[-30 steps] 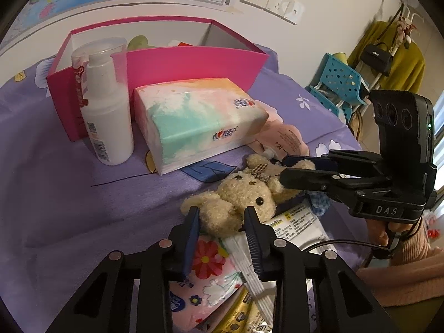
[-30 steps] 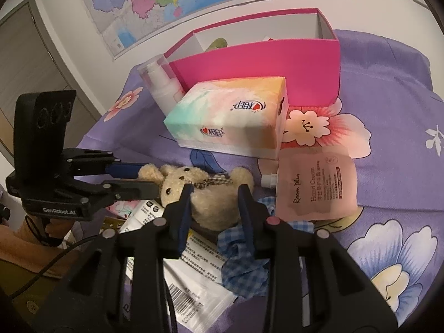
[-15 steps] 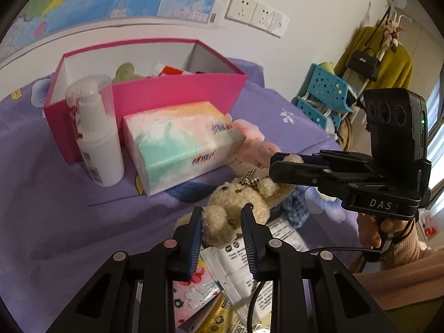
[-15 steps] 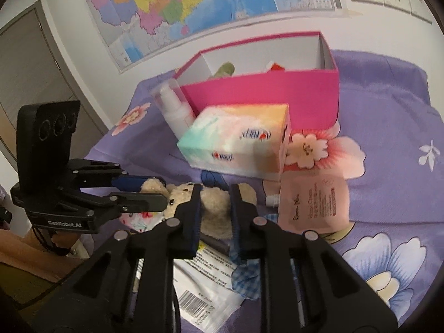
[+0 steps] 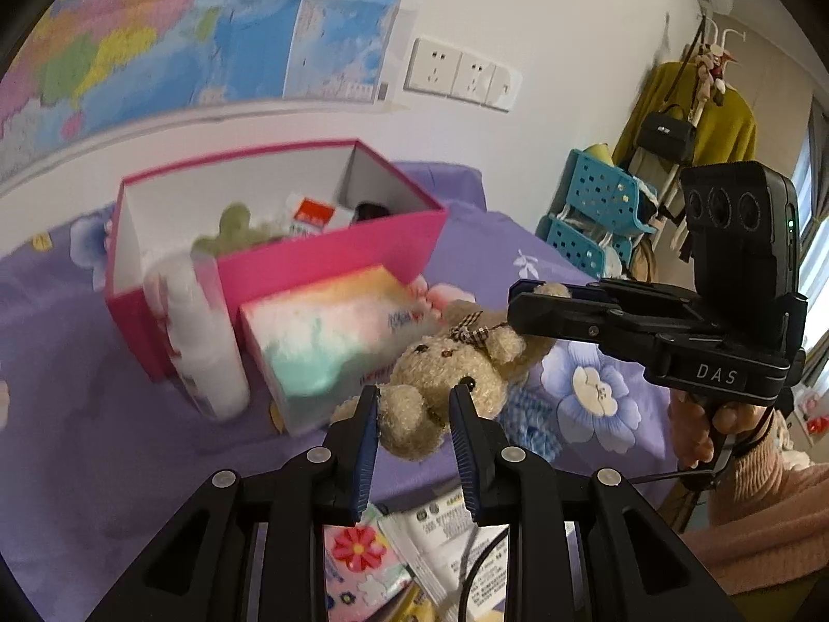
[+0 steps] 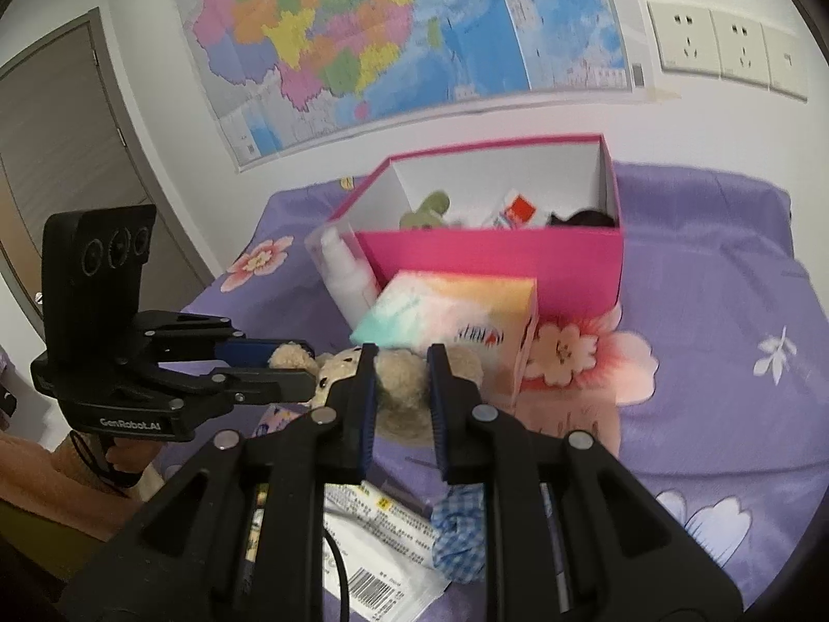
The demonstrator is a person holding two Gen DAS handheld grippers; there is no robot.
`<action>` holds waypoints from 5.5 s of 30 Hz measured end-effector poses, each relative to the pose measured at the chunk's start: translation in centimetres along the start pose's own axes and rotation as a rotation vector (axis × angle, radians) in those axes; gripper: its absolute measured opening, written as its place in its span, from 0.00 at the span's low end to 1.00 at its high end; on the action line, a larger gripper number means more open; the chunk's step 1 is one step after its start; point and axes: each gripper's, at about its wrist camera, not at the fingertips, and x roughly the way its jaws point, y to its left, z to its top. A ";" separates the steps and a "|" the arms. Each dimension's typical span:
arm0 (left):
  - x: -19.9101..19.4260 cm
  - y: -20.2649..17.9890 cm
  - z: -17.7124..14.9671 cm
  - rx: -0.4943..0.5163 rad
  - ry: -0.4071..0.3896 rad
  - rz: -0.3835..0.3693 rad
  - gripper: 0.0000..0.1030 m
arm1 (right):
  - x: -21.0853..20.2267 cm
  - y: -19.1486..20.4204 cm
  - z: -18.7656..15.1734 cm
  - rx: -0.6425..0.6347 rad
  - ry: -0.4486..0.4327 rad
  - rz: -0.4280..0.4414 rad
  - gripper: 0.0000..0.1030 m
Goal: Organize soft objects
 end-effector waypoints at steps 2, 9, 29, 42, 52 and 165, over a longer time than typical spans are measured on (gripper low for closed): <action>-0.3 -0.2 0.8 0.018 -0.018 0.013 0.26 | -0.3 0.1 0.8 -0.012 -0.021 -0.004 0.20; -0.7 -0.2 4.6 0.069 -0.081 0.055 0.26 | -0.7 -0.6 4.3 -0.052 -0.096 -0.023 0.20; 7.6 4.5 13.4 -0.002 -0.018 0.238 0.26 | 8.3 -6.7 10.6 -0.017 -0.081 -0.134 0.20; 8.5 4.2 11.3 -0.004 0.004 0.275 0.27 | 9.1 -9.3 7.9 0.019 -0.010 -0.245 0.31; 3.2 2.6 9.0 -0.005 -0.084 0.159 0.40 | 4.0 -7.8 6.4 0.080 -0.038 -0.119 0.40; 6.6 6.3 13.3 -0.107 0.048 0.122 0.30 | 6.5 -10.4 11.5 0.198 -0.017 -0.030 0.31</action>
